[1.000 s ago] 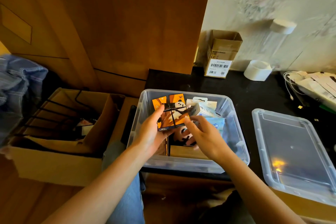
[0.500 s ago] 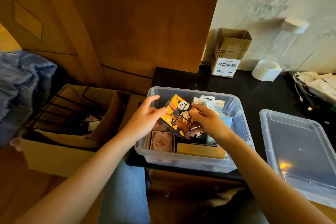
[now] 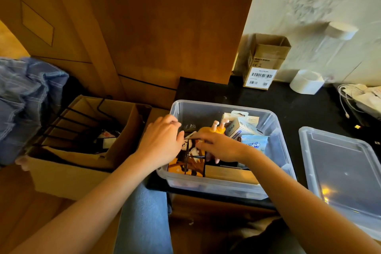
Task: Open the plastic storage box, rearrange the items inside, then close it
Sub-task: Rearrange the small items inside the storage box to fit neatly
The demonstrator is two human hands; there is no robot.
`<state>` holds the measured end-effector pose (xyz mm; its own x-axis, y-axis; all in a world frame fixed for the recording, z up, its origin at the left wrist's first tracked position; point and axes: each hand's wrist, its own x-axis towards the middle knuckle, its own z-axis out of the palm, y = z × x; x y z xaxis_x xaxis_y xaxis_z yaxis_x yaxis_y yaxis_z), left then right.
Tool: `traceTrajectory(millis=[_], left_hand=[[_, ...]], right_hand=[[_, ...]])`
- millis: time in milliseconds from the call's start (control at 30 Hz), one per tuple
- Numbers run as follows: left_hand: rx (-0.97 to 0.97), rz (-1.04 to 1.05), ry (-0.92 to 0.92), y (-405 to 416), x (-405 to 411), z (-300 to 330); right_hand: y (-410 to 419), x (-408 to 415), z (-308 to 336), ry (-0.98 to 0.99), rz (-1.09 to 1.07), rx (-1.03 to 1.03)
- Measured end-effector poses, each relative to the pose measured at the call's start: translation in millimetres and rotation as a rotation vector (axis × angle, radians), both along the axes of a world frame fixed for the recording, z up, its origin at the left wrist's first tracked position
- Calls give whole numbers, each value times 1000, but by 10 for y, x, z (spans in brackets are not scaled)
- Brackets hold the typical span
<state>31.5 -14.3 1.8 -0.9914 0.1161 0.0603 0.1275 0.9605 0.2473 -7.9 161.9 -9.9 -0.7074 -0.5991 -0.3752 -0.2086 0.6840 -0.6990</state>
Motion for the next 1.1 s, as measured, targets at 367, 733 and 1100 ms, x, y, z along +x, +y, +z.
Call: traceTrajectory(millis=[367, 733, 1100], left_hand=[[-105, -284, -120, -18, -63, -158], [47, -355, -277, 65, -125, -122], [-87, -380, -336, 74, -191, -122]], right_hand=[[-34, 87, -16, 166, -62, 220], [41, 56, -21, 117, -72, 220], [66, -55, 37, 339, 173, 708]])
